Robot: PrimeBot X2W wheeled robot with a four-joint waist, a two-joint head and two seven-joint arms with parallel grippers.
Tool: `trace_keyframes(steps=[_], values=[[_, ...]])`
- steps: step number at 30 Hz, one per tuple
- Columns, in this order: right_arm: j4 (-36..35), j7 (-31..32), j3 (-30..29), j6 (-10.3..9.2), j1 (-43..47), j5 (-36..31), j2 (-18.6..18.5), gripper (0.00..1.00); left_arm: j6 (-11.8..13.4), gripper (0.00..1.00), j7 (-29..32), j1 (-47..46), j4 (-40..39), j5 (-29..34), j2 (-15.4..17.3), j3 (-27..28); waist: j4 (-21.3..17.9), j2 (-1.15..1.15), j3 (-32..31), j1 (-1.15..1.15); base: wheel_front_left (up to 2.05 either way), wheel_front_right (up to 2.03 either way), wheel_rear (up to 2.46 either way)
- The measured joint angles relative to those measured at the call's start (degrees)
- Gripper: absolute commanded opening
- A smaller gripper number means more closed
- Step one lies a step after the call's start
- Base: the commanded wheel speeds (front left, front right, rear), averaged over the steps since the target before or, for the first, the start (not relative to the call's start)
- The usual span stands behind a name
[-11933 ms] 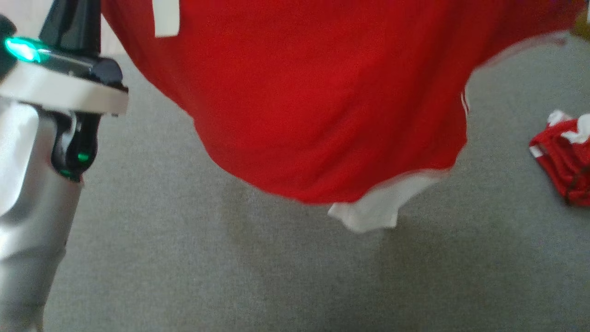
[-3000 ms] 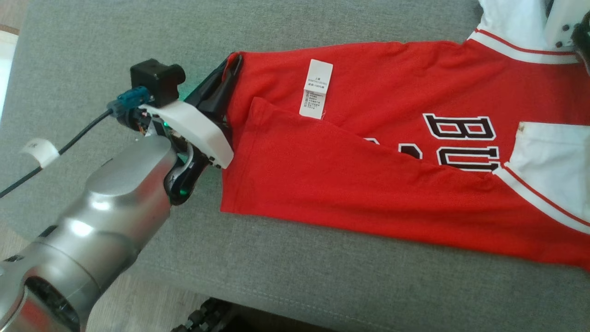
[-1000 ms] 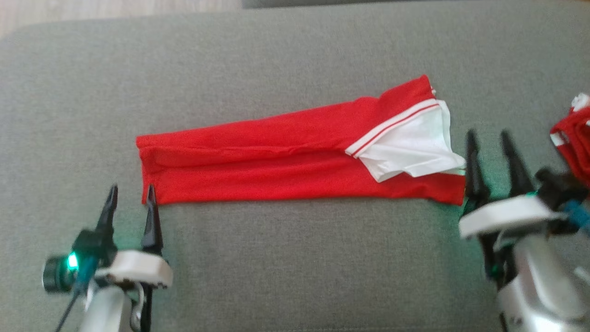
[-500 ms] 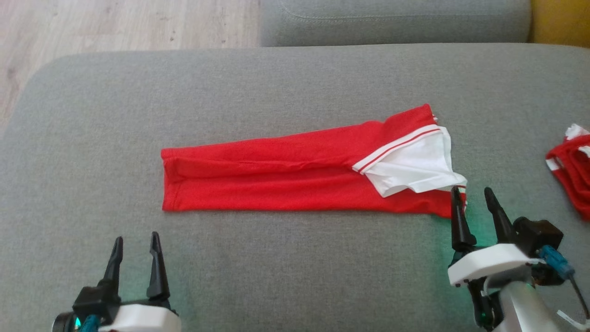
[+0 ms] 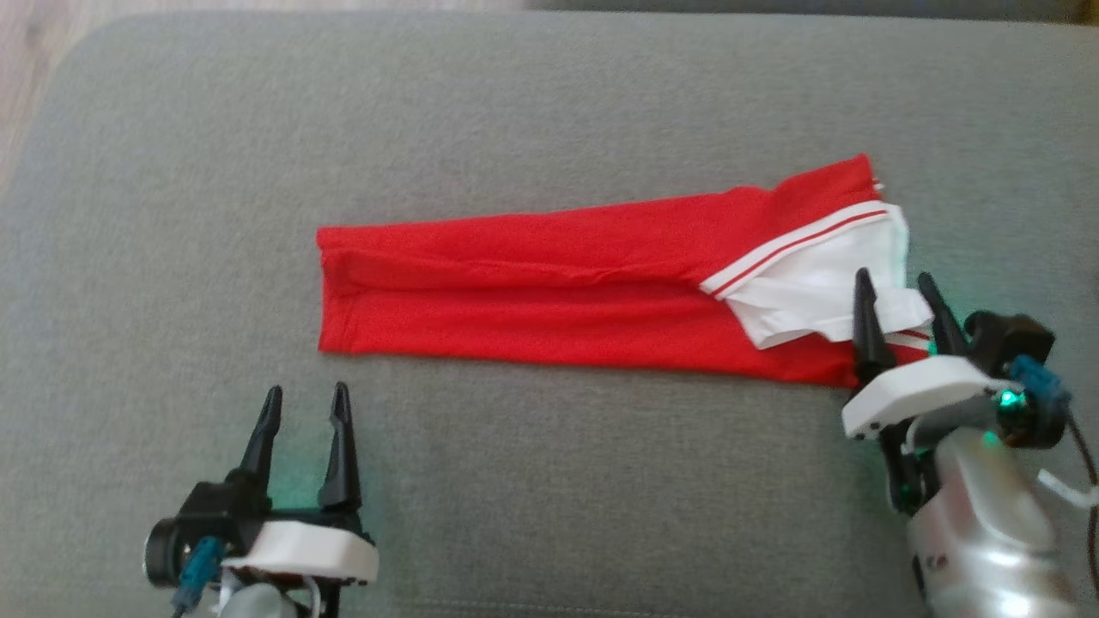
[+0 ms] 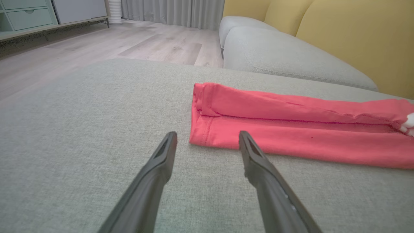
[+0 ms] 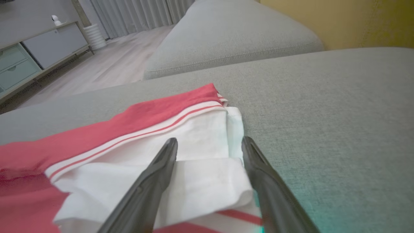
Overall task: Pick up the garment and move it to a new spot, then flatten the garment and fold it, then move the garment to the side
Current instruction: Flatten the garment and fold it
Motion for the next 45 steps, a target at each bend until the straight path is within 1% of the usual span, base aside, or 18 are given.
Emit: trace_keyframes(steps=[5,7,9,12,13,15,16,21,24,28,29,31,34,38,41,45], values=[[8.6,0.0,-3.4,0.0,-4.6,-0.6,-1.3,1.0,0.0,1.0,0.0,-0.7,1.4,-0.7,0.0,-1.4,2.0,0.0,2.3,0.0,0.0,0.0,0.0],[10.6,-0.7,-3.9,0.0,-6.0,-0.2,-1.3,1.0,0.0,1.0,0.0,-0.8,1.6,-1.1,0.0,-1.4,2.7,0.0,2.9,-0.01,0.0,0.0,0.0],[12.5,-0.9,-2.9,0.0,-7.6,0.8,-1.5,1.0,0.0,1.0,0.0,-0.9,1.8,-1.1,0.0,-1.3,3.2,0.0,3.4,-0.01,0.0,0.0,0.0],[13.9,-1.2,1.3,-0.01,-9.0,5.5,-2.0,1.0,0.0,1.0,0.0,-1.5,1.9,-1.1,0.0,-1.3,3.5,0.0,3.8,-0.01,0.0,0.0,0.0],[14.0,-1.3,3.1,-0.01,-9.2,7.4,-2.2,0.88,0.0,1.0,0.0,-1.6,1.9,-1.1,0.0,-1.3,3.5,0.0,3.8,-0.01,0.0,0.0,0.0],[14.1,-1.3,6.4,-0.01,-9.3,10.6,-2.6,0.0,0.0,1.0,0.0,-1.6,1.9,-1.1,0.0,-1.3,3.5,0.0,3.8,-0.01,0.0,0.0,0.0],[14.1,-1.3,7.5,-0.01,-9.3,11.8,-2.6,0.0,-0.1,1.0,0.0,-1.6,2.0,-1.1,0.0,-1.4,3.4,0.0,3.8,-0.01,0.0,0.0,0.0],[13.0,-1.2,8.5,-0.01,-9.2,13.7,-3.1,0.0,-0.5,1.0,0.0,-1.6,2.0,-1.5,0.0,-2.2,3.0,0.0,3.6,-0.01,0.0,0.0,0.0],[11.3,-0.5,6.1,-0.01,-8.4,13.8,-4.3,0.0,-0.5,1.0,0.0,-1.6,2.0,-1.6,0.0,-2.4,2.7,0.0,3.1,-0.01,0.0,0.0,0.0],[8.0,-0.4,0.2,-0.01,-5.5,12.9,-8.7,0.0,-0.8,1.0,0.0,-1.5,2.3,-2.1,0.0,-2.6,2.0,0.0,2.1,-0.01,0.0,0.0,0.0],[5.7,-0.4,-1.6,-0.01,-4.3,12.2,-9.7,0.0,-1.0,1.0,0.0,-1.4,2.9,-2.2,0.0,-2.8,1.6,0.0,1.5,-0.01,0.0,0.0,0.0],[2.9,-0.4,-1.1,-0.01,-3.8,11.7,-9.4,0.0,-1.0,1.0,0.0,-1.2,3.2,-2.6,0.0,-3.1,1.2,0.0,0.9,-0.01,0.0,0.0,0.0],[-2.1,-0.4,4.1,-0.01,-3.3,11.8,-7.3,0.0,-1.0,1.0,0.0,-1.2,3.5,-2.6,0.0,-4.4,0.9,0.0,0.0,-0.01,0.0,0.0,0.0],[-6.9,-0.4,12.8,-0.01,-3.0,14.8,-4.3,0.0,-1.5,1.0,0.0,-1.2,3.6,-2.7,0.0,-6.4,2.0,0.0,-0.9,-0.01,0.0,0.0,0.0],[-7.9,-0.4,18.8,-0.01,-2.8,17.9,-3.4,0.0,-1.5,1.0,0.0,-1.2,3.6,-3.1,0.0,-7.6,3.9,0.0,-1.3,-0.02,0.0,0.0,0.0],[-6.7,-0.4,25.3,-0.01,-2.3,21.9,-2.4,0.0,-1.5,1.0,0.0,-1.2,3.8,-3.1,0.0,-9.0,7.4,0.0,-1.7,-0.02,0.0,0.0,0.0]])
